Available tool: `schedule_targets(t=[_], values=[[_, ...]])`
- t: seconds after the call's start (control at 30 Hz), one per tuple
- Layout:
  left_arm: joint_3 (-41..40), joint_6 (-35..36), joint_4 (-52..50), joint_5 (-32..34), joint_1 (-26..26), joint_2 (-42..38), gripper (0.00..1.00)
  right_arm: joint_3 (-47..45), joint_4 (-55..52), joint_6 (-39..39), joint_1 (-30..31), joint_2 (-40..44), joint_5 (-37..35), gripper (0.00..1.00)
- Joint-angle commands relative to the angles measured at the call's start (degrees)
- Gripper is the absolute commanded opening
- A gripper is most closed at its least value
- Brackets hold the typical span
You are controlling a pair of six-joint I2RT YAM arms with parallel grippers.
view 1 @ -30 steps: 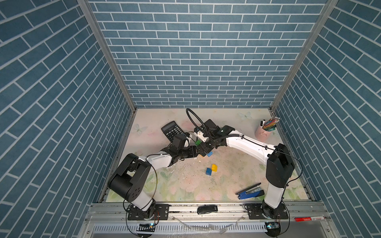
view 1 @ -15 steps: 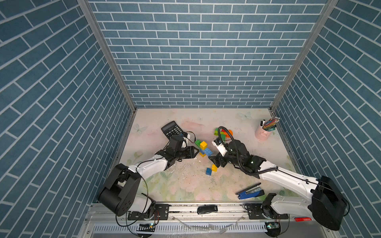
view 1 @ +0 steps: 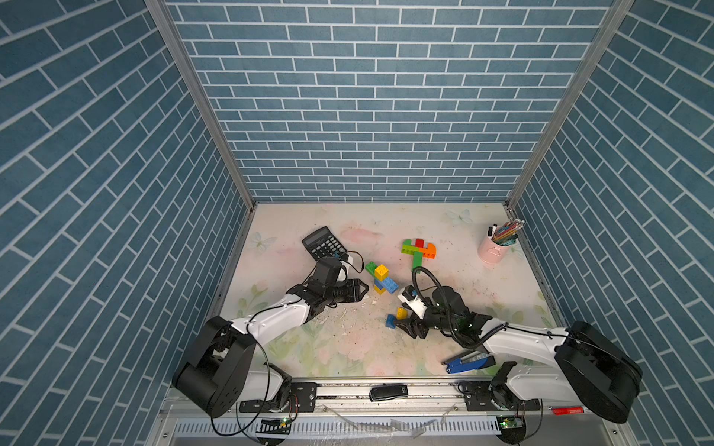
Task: Assemble a fork with lego
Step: Pick up the lego brick from the center of the board.
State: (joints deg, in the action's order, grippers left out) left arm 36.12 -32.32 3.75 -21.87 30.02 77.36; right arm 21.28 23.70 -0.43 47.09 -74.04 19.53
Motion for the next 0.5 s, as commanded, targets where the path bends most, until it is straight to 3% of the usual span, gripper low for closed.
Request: schedule_targets(t=[0.0,0.47], values=[[1.24,1.07,-1.46,0.60,0.46,-0.55,0.50,1.05,4.69,-1.41,-1.15,-2.59,2.74,0.69],[1.59,1.11,-2.09,0.87,0.41,-0.50,0.51,4.71,2.02,-4.05,-3.23,-10.36,2.53,0.63]])
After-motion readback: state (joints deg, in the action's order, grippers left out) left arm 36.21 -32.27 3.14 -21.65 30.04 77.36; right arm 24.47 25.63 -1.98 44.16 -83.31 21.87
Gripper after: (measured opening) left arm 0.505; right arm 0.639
